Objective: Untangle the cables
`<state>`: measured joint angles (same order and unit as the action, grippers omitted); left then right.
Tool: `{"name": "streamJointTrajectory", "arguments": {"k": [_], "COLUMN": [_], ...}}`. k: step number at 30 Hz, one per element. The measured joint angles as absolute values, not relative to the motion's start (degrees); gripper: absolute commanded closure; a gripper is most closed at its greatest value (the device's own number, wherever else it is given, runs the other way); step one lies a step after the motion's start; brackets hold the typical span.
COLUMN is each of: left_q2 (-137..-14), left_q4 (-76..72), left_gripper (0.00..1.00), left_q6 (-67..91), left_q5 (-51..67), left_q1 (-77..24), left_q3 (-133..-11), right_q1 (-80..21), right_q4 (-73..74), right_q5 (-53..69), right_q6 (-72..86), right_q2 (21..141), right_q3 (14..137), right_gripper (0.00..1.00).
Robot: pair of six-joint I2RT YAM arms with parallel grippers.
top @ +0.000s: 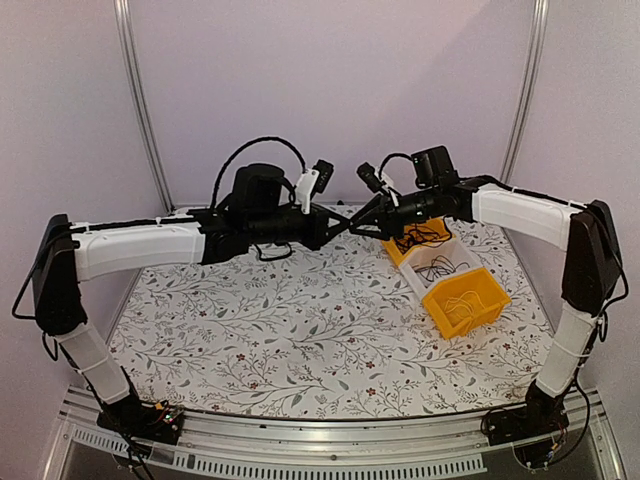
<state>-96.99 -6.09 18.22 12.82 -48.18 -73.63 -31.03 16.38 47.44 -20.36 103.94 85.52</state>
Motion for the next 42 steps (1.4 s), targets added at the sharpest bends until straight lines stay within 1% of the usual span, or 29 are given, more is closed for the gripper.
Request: {"name": "streamJointTrajectory", "arguments": {"k": [2,8,13,15,18,23,26,33,34,36,37,42], "left_q2": [-97.0,-96.7,-95.9,-95.7,-95.5,-95.2,-94.1,-87.3,-86.1,-83.2,-81.9,-78.7], "left_q4": [-6.0,-5.7,-5.2,-5.2,-5.2,-4.6,-3.2,-1.1,-1.1,-1.2,-1.2,-1.4], "left_gripper": [1.00,1.00,1.00,1.00,1.00,1.00,1.00,1.00,1.00,1.00,1.00,1.00], "left_q6": [18.3,18.3,18.3,18.4,18.5,18.6,18.3,15.8,15.4,14.7,14.5,13.4], "left_q5": [12.8,12.5,12.3,12.3,12.2,11.7,10.6,6.5,5.9,4.4,3.6,0.9], "left_q1": [-48.5,-49.5,-50.0,-50.2,-50.6,-51.4,-52.1,-53.8,-53.9,-54.0,-54.0,-54.0], "left_q3": [-73.9,-74.6,-74.9,-75.0,-75.2,-76.7,-78.0,-80.4,-80.6,-80.7,-80.7,-80.7], "right_q1": [-31.3,-31.5,-31.5,-31.5,-31.5,-31.5,-31.5,-31.6,-31.6,-31.6,-31.6,-31.6], "right_q4": [16.1,14.9,13.8,13.0,11.5,9.0,7.5,6.4,6.4,6.4,6.4,6.4], "right_q5": [47.8,48.9,50.4,51.2,52.4,53.1,53.3,53.0,53.0,53.0,53.0,52.8], "right_q6": [-20.1,-18.6,-18.0,-17.5,-16.2,-13.0,-12.0,-10.9,-10.7,-10.3,-10.5,-10.1], "right_q2": [104.7,106.3,106.3,106.3,106.3,106.6,107.7,113.2,114.1,115.7,116.2,116.7], "right_q3": [85.5,85.4,84.5,83.9,83.0,82.8,82.4,80.4,80.3,80.2,80.1,80.1], "right_gripper": [0.62,0.50,0.44,0.45,0.53,0.68,0.72,0.76,0.84,0.97,1.00,1.00]}}
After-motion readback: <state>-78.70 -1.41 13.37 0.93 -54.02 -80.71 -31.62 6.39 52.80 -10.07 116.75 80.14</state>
